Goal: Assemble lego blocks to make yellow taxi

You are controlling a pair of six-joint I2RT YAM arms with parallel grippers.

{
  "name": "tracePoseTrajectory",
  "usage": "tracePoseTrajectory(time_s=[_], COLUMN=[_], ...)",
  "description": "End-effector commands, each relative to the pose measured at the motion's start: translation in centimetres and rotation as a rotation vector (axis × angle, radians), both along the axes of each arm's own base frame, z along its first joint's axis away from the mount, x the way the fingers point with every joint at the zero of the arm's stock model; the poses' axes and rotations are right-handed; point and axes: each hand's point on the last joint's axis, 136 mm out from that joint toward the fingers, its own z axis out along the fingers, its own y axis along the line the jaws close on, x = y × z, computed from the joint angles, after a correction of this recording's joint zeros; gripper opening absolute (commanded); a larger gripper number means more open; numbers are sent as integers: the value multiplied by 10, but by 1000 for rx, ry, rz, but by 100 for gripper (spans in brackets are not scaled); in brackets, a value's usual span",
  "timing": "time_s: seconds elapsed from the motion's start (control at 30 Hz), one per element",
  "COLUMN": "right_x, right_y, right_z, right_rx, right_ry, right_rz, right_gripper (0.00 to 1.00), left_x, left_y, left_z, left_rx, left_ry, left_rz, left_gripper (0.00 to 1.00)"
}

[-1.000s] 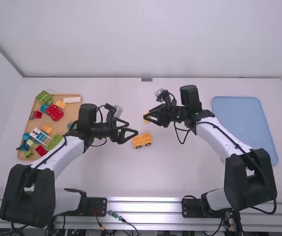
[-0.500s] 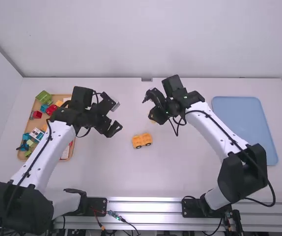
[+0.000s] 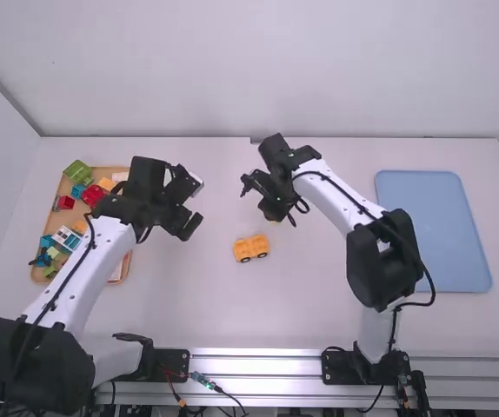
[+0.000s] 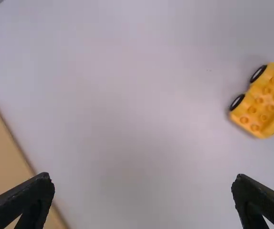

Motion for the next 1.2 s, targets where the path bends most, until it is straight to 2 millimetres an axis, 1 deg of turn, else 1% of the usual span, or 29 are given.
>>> tracePoseTrajectory(time_s=[0.0,0.03,0.1,0.17,0.2,0.3,0.33,0.37,0.4,0.47,0.5,0.53,0.6,0.67,0.73,0.8,0.9,0.97,1.07,1.17], right_x=[7,7,4,2,1,2,0,-3,-5,-13,-15,-17,-25,-33,-39,-49,-56,-59,-64,-70], right_y=[1,1,9,15,17,26,29,34,37,48,58,61,76,87,94,111,127,135,139,141], right_z=[-3,-5,-8,-9,-9,-9,-9,-8,-8,-6,-5,-4,-2,-2,-2,-3,-5,-11,-21,-31], right_rx=[-18,-21,-9,7,14,42,46,53,60,94,117,127,154,157,154,162,157,127,85,60], right_ry=[-16,-16,-19,-19,-20,-30,-33,-34,-34,-33,-42,-43,-48,-59,-63,-88,-117,-140,-144,-135], right_rz=[67,82,147,198,214,236,253,283,302,362,385,392,439,489,527,593,632,656,685,727], right_gripper=[0,0,0,0,0,0,0,0,0,0,0,0,0,0,0,0,0,0,0,0], left_x=[-3,-1,-1,-3,-4,-13,-19,-23,-24,-25,-25,-26,-31,-39,-43,-48,-49,-47,-44,-44], left_y=[7,10,19,22,20,10,6,6,7,16,23,25,36,40,40,40,40,40,44,52], left_z=[-11,-13,-19,-21,-21,-19,-16,-13,-11,-7,-4,-3,-3,-8,-13,-23,-30,-33,-35,-35], left_rx=[35,39,49,21,-6,-85,-135,-172,-190,-235,-270,-278,-300,-283,-262,-231,-238,-246,-240,-238], left_ry=[-3,-10,-17,-17,-19,-37,-61,-89,-100,-133,-159,-170,-211,-230,-240,-255,-253,-256,-270,-280], left_rz=[2,26,72,73,56,-97,-184,-232,-243,-242,-242,-250,-276,-325,-361,-408,-394,-374,-358,-330], left_gripper=[99,99,99,99,99,99,99,99,99,99,99,99,99,99,99,99,99,99,99,99])
